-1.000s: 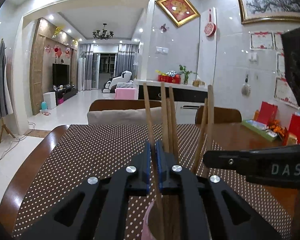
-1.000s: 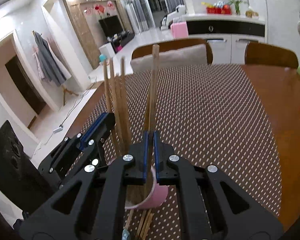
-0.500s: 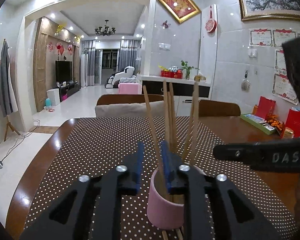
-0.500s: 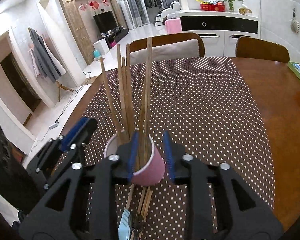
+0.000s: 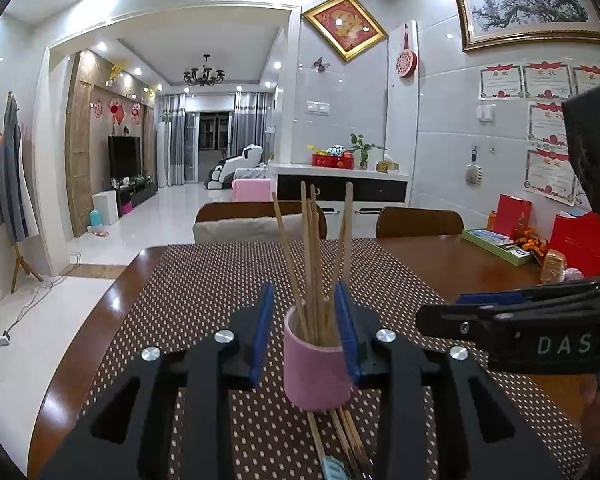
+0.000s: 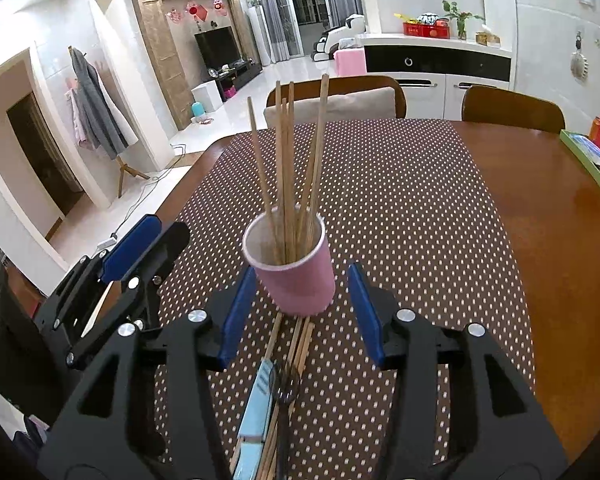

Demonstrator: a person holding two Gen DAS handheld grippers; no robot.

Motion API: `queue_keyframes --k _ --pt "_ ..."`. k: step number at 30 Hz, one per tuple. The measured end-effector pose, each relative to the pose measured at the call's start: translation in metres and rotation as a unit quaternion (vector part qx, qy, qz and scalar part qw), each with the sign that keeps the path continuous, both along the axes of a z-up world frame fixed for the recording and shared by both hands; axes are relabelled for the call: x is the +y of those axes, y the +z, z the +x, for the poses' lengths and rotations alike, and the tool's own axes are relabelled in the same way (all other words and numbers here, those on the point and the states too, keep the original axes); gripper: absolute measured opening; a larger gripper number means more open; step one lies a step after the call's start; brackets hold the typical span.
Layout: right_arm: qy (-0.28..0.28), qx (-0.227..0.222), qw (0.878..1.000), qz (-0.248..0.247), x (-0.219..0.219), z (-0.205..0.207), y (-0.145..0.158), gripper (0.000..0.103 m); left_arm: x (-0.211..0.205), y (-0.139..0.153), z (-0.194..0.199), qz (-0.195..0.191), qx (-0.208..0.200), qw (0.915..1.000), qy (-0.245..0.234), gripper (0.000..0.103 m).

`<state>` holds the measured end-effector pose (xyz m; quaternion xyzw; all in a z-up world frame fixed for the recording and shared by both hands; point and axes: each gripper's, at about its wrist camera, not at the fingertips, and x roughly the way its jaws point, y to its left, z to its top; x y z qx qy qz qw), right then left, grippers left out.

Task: Organize utensils
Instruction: 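Move the right tool to the utensils and grasp the black spork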

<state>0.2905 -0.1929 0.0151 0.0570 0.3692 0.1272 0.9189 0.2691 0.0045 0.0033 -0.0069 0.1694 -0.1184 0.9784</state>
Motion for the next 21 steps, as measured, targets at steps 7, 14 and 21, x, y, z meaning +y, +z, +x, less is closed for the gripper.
queue_keyframes --k 7,14,21 --pt "-0.002 0.033 0.999 -0.003 -0.005 -0.017 -0.032 0.052 0.003 -0.017 -0.024 0.004 0.048 0.9988 -0.014 0.039" --pt "0.001 0.079 0.997 -0.007 0.001 -0.026 -0.074 0.052 0.005 -0.041 -0.037 0.014 0.076 0.9969 -0.018 0.039" --pt "0.011 0.125 0.992 -0.017 0.011 -0.032 -0.114 0.052 0.011 -0.069 -0.045 0.021 0.115 0.9930 -0.017 0.039"
